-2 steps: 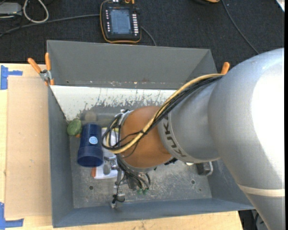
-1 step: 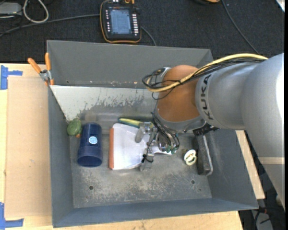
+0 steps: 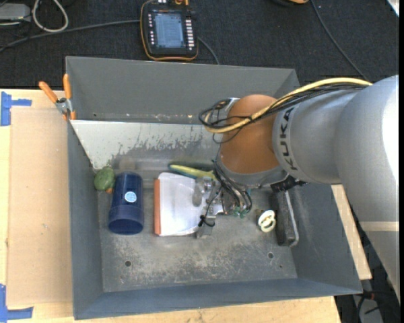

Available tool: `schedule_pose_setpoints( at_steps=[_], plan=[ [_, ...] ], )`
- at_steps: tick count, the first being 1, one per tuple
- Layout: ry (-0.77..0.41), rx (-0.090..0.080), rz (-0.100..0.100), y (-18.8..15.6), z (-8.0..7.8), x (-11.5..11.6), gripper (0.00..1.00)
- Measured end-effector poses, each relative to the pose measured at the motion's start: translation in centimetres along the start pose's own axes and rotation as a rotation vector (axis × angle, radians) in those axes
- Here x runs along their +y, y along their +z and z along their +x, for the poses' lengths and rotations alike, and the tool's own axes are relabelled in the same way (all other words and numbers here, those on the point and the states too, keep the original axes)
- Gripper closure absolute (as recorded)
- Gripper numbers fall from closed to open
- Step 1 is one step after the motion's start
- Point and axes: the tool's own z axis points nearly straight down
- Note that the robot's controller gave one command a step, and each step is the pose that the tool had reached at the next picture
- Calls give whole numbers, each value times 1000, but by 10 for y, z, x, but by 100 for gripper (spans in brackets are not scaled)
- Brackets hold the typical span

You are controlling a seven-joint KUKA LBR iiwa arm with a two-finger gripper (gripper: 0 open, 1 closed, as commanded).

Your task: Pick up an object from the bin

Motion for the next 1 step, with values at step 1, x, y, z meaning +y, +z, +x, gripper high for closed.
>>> schedule_pose_setpoints(
  at_steps=[1],
  plan=[
    [0, 0, 0, 0, 0, 0, 100]
  ],
)
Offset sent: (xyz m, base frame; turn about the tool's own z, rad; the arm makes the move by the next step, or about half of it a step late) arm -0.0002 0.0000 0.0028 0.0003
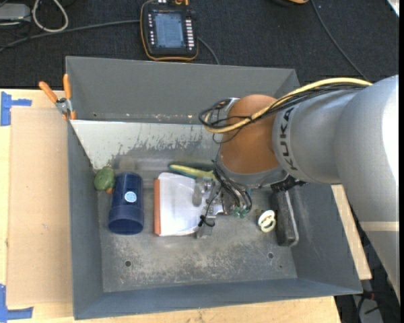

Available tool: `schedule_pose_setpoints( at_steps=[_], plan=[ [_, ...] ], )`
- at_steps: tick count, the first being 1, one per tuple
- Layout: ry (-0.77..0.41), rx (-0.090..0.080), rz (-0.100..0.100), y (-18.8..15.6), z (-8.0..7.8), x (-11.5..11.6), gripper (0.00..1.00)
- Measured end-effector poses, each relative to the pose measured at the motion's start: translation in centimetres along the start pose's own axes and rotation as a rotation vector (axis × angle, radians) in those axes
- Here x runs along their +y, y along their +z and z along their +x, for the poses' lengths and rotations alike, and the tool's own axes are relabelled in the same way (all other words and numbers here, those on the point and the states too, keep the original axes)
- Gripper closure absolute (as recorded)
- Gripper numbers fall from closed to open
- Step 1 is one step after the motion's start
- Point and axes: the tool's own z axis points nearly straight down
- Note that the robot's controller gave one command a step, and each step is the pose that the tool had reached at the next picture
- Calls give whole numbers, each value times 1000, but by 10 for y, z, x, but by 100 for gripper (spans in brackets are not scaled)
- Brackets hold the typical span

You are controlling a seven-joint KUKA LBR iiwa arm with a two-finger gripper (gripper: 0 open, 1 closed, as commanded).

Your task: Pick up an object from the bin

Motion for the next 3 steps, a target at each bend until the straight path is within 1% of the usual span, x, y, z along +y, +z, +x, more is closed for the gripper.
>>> schedule_pose_setpoints(
  at_steps=[1, 2, 3],
  plan=[
    [0, 1, 0, 0, 0, 0, 100],
    [-1, 12, 2, -3, 2, 0, 100],
    [0, 14, 2, -30, 5, -1, 100]
  ],
)
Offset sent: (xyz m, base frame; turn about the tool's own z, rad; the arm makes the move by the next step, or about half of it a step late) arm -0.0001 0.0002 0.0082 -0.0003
